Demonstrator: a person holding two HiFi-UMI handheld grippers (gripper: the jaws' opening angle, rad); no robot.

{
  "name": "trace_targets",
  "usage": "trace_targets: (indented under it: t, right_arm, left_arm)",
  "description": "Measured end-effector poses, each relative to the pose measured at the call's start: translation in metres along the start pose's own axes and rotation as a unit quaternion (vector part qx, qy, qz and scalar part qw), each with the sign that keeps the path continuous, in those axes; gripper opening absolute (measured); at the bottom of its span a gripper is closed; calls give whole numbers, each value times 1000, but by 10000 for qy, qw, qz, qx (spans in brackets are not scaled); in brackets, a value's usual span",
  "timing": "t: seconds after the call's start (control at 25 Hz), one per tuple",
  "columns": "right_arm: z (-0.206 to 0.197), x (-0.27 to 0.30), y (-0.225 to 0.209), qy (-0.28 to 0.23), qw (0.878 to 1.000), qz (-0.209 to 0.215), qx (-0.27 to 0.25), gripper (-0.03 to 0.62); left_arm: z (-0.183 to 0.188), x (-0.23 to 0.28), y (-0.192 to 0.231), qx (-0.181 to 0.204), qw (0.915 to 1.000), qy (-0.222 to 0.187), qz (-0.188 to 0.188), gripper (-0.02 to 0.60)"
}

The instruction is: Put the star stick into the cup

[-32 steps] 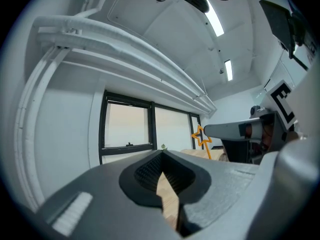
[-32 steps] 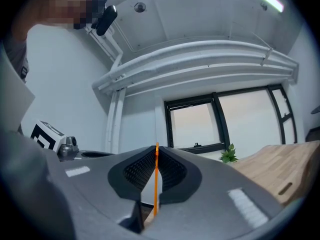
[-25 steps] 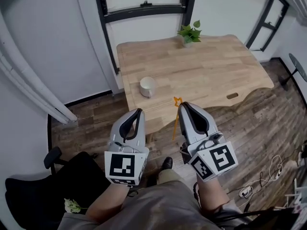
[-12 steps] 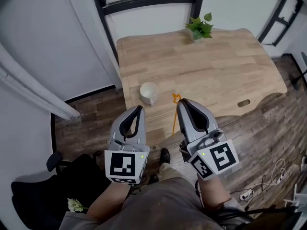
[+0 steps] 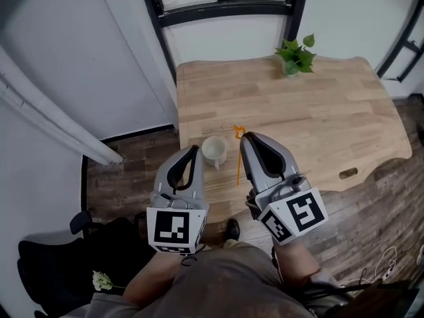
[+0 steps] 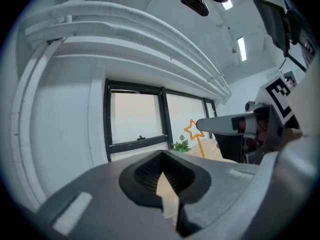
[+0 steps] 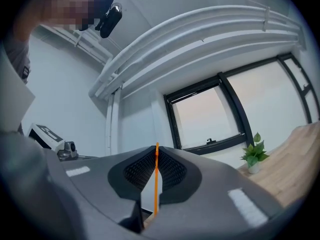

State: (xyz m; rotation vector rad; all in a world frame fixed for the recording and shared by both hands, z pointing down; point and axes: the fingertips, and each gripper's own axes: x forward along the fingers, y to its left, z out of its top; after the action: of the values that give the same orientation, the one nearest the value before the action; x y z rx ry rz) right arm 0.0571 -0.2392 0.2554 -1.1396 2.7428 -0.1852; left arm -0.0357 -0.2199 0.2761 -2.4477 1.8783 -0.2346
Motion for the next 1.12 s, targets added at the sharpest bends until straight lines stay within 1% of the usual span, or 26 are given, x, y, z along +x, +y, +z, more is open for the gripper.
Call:
trace_targets:
  t: [0.24, 0.44, 0.68, 0.88, 1.12]
  right_arm:
    - [20, 31, -1, -247, 9989, 372, -124, 41]
    - [22, 54, 0, -285, 9982, 497, -162, 41]
    - [15, 81, 4, -200, 9982, 524, -197, 41]
    - [6, 100, -2, -148, 9988, 440, -131, 41]
    - [-11, 125, -9, 32, 9994, 335, -29, 41]
  left_arm:
    - [10, 2, 29, 47, 9986, -155, 500, 0]
    - [12, 5, 51, 30, 9972, -237, 706, 0]
    - [6, 17, 73, -79, 9974, -189, 692, 0]
    - [-10, 29, 92, -157, 9976, -58, 667, 0]
    - [-27, 46, 117, -269, 9978, 97, 604, 0]
